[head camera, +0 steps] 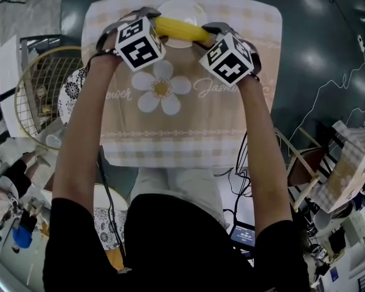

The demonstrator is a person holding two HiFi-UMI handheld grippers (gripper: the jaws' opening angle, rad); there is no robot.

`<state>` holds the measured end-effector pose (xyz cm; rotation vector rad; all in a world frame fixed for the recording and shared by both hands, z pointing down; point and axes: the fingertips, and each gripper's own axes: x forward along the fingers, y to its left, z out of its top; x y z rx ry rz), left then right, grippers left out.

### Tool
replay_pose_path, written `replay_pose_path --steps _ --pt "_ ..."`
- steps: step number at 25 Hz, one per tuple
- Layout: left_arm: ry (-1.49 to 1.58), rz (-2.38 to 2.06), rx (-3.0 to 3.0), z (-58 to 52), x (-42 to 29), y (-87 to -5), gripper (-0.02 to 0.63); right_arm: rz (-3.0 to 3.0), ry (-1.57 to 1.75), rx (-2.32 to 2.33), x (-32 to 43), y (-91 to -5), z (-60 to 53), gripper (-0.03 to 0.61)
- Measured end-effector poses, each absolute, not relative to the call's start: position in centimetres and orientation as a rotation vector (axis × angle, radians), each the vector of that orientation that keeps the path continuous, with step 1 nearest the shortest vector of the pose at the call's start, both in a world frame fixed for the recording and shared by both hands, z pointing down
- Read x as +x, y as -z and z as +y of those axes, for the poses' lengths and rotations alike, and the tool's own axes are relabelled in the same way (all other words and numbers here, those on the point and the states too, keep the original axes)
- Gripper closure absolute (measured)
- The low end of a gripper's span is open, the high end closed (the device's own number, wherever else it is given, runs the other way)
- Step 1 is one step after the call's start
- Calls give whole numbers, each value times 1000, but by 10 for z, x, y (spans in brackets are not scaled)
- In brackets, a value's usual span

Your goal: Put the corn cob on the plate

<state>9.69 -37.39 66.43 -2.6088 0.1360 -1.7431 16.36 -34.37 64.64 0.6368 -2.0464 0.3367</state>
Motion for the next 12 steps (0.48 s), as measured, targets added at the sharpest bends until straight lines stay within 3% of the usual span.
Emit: replay_pose_path --steps 12 --pt "1725 156 -2712 -373 95 -662 336 -2090 -441 752 168 -644 -352 374"
